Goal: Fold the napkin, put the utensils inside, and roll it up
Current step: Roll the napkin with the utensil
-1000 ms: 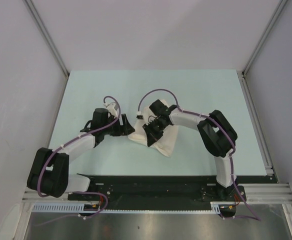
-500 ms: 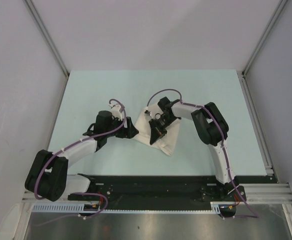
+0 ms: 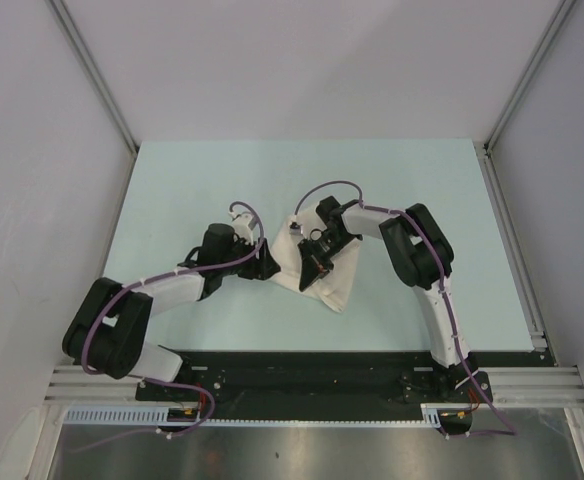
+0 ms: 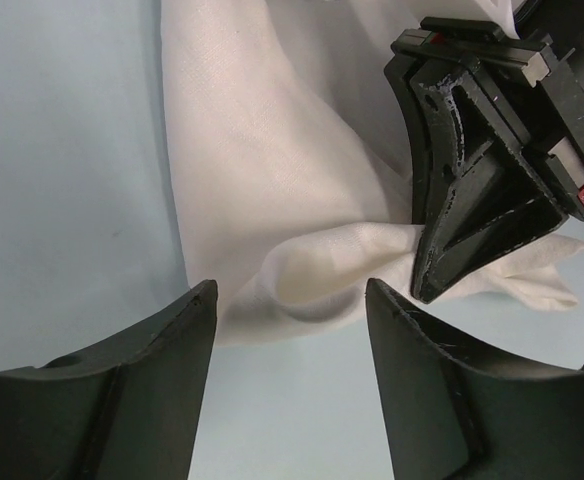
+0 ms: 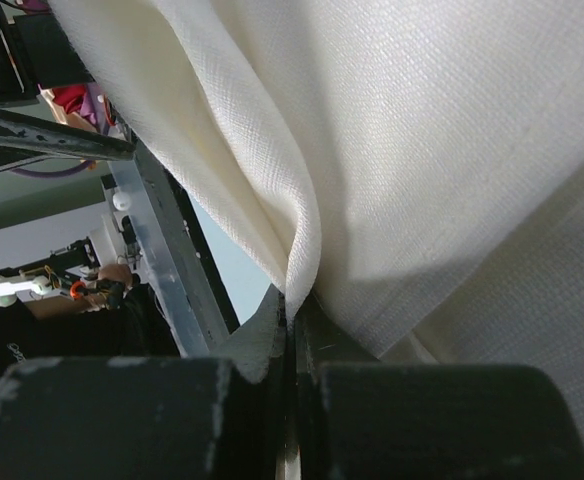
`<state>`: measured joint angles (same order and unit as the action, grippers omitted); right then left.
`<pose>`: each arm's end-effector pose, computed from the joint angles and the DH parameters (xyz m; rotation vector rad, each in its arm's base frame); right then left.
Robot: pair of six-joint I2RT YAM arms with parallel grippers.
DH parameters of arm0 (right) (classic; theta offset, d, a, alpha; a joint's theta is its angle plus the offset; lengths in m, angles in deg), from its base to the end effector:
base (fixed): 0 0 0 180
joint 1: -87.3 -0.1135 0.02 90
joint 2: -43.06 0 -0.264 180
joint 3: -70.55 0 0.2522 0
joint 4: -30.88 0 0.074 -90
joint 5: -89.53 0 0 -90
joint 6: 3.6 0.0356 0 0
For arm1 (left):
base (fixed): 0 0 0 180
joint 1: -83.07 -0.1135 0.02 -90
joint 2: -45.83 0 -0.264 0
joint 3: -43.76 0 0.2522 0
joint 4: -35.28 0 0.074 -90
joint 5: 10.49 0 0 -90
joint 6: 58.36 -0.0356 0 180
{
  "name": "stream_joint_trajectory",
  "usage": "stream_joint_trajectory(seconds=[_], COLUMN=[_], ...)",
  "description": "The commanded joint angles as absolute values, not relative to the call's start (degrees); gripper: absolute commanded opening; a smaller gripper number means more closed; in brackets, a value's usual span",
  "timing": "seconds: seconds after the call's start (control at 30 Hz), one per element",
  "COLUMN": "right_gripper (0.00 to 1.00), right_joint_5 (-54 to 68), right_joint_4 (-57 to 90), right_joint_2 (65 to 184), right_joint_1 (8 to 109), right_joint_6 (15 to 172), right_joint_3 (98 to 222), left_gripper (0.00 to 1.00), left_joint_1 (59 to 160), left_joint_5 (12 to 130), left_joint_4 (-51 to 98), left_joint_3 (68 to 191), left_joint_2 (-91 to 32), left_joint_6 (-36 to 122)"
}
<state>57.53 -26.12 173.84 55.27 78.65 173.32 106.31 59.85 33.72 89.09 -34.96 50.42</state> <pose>0.3427 0.2500 0.1025 0.9572 -2.4586 -1.4535 0.2425 -0.1172 0.1630 0.2852 2.2689 -0.7756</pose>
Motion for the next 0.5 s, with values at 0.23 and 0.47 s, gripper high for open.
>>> stream_joint_trajectory(seconds=[0.23,0.47], right_gripper=[0.00,0.00], right_joint_5=[58.2,58.6], right_joint_4=[-27.6,-26.6], right_joint_2=[175.8,175.7], right_joint_1=[56.4,57.1], right_joint_6=[78.8,80.0], right_joint_3=[175.3,175.4], left_gripper=[0.37,0.00], left_joint_1=[106.9,106.9], left_joint_5=[58.3,59.0], left_joint_4=[39.0,38.7], left_joint_3=[89.4,89.5], left_joint_2=[-38.4,-40.3], left_joint_6=[49.4,49.7])
